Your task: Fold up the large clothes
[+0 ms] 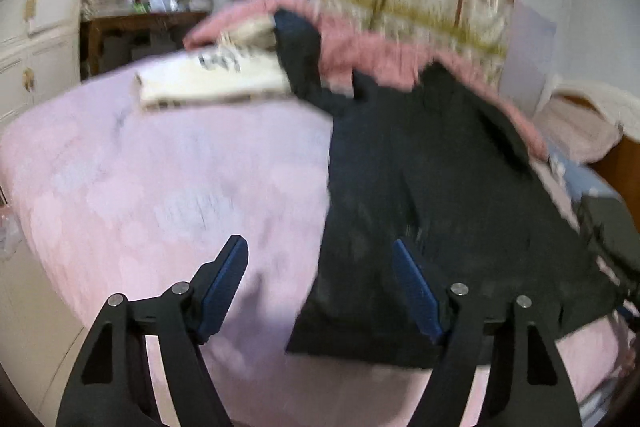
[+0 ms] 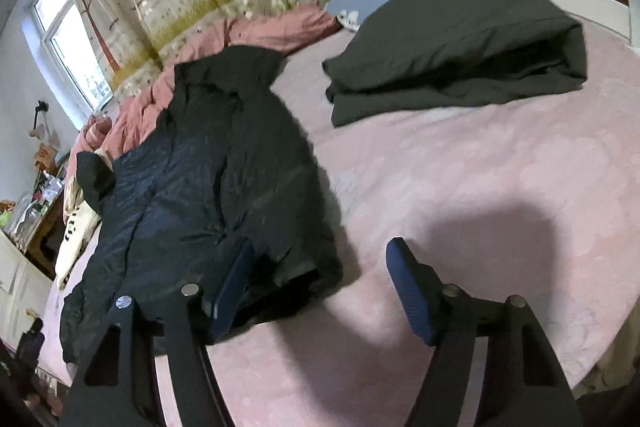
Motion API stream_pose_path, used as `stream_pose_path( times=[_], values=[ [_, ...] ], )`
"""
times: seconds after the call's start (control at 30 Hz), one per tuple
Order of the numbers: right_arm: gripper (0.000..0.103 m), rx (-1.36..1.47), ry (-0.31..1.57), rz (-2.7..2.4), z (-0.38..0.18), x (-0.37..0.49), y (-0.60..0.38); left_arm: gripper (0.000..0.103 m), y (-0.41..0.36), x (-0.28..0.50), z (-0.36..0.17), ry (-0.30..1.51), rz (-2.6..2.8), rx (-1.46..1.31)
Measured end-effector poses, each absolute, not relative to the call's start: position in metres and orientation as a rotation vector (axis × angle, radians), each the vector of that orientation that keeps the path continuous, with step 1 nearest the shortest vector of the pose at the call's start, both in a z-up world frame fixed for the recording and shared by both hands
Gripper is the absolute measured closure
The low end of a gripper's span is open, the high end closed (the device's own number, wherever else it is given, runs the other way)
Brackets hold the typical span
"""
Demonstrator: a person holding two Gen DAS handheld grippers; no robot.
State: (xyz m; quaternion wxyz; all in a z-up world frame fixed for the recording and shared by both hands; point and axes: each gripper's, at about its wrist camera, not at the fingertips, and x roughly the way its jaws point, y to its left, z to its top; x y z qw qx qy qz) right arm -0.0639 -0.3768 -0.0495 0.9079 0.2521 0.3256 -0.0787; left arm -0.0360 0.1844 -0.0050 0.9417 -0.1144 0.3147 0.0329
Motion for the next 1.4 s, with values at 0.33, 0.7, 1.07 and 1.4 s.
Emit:
stream_pose_path(
  times=[0.33, 0.7, 1.07, 1.4],
  values=[
    [0.073, 0.433, 0.696, -0.176, -0.052, -0.043, -0.36, 0.065, 0.156, -0.009, -0.033, 0.887, 0.031, -0.179],
    [0.1, 0.389, 0.384, -0.023, 0.016, -0.146, -0.335, 0.098, 0.196, -0.085, 0.035, 0.559, 0.023, -0.355],
    [0.1, 0.226, 0.454, -0.132, 0.071, -0.033, -0.313, 0.097, 0.171, 0.054, 0.057, 0.717, 0.157, -0.243],
    [0.1, 0.251, 0.688, -0.184, -0.019, 0.096, -0.326, 0.096, 0.158, 0.138, -0.018, 0.867, 0.187, -0.199]
  ],
)
